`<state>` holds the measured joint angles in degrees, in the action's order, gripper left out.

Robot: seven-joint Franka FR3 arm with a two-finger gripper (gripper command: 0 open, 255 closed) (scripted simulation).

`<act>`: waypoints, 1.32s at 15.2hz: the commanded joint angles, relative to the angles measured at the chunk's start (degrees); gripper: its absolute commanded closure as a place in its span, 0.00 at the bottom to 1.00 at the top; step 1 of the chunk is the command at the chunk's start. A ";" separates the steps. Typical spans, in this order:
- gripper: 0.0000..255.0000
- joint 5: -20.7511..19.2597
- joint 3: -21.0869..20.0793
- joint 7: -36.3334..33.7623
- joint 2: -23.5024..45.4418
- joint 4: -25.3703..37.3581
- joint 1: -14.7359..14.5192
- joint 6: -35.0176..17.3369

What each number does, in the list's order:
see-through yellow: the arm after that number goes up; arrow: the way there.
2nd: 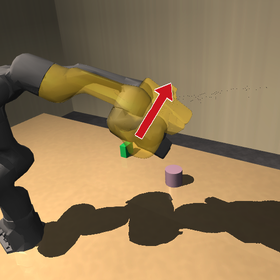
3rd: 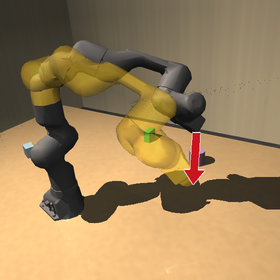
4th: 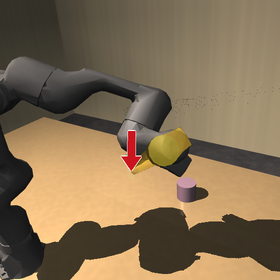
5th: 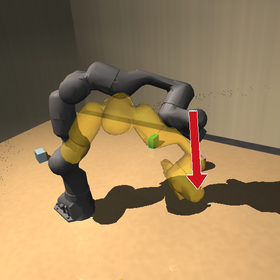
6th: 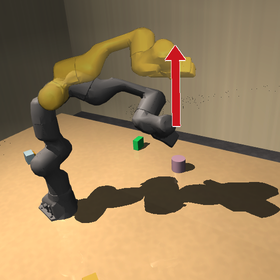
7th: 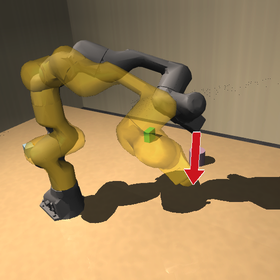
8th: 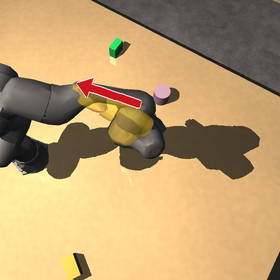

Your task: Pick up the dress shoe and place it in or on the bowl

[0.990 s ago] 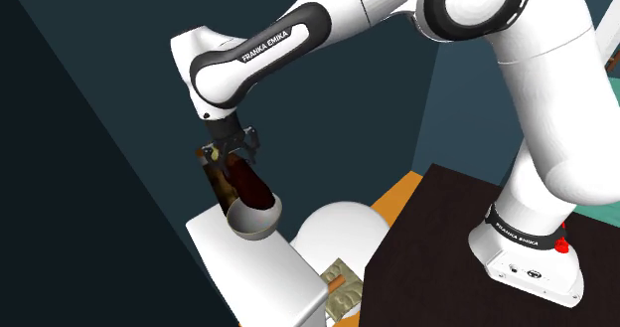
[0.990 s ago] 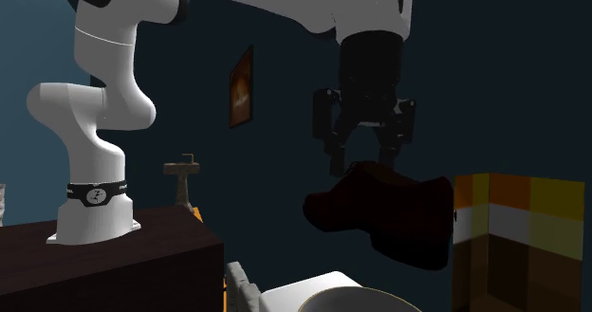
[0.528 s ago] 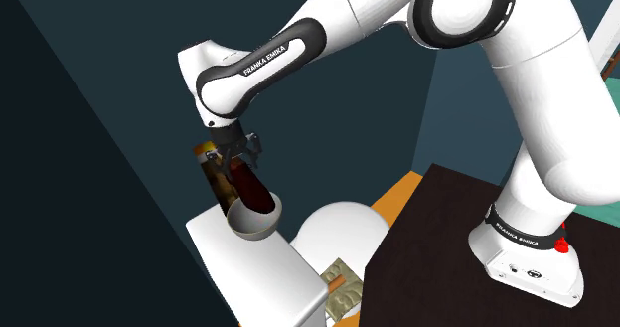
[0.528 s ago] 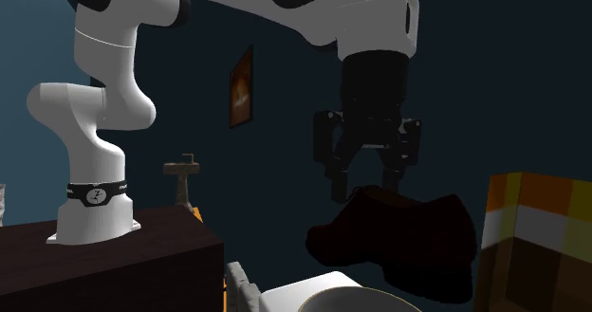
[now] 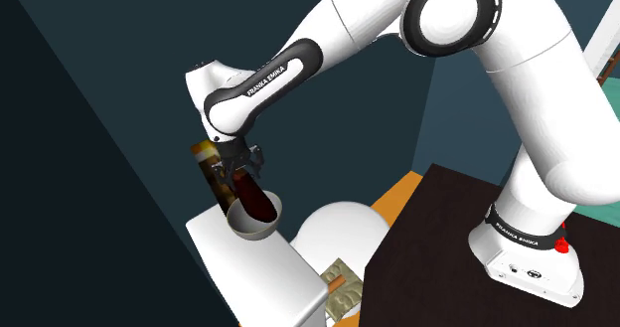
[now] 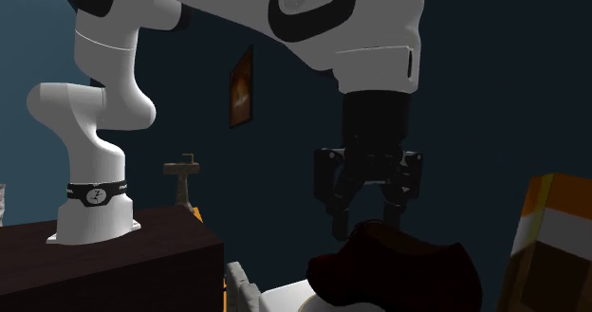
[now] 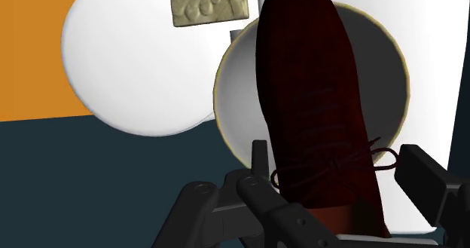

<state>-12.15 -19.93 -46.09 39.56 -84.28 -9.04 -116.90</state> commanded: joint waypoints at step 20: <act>0.00 -0.88 0.63 -0.45 2.68 -1.01 -0.36 -3.69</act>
<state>-13.01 -19.30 -46.51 42.23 -85.24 -9.38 -120.53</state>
